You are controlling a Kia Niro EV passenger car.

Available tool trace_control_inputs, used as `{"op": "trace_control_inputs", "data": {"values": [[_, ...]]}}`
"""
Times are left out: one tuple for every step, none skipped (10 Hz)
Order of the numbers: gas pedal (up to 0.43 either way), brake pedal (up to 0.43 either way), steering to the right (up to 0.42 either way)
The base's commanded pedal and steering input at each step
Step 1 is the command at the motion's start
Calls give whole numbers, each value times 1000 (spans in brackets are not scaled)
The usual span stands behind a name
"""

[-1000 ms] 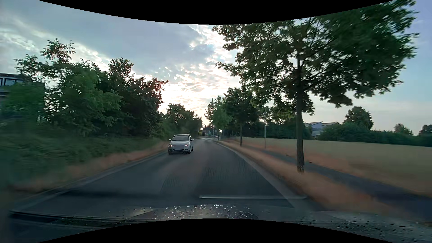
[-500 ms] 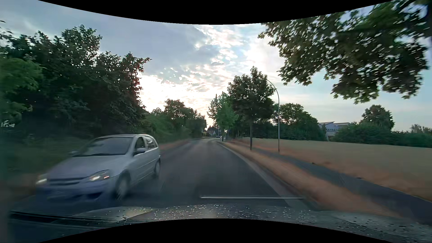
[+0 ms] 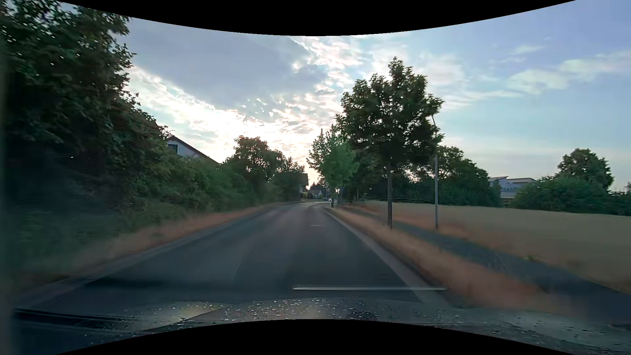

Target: Follow the waypoints while adhering to traffic rules and regulations

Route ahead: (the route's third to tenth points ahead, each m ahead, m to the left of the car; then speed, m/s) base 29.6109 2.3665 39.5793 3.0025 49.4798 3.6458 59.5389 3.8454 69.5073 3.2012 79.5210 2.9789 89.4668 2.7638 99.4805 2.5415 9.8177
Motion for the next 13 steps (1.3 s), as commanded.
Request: {"op": "trace_control_inputs", "data": {"values": [[0,0,-26],[0,0,-26],[0,0,-26],[0,0,-26],[0,0,-26],[0,0,-26],[0,0,-26],[0,0,-26],[0,0,-26],[0,0,-26],[0,0,-26],[0,0,-26],[0,0,-26]]}}
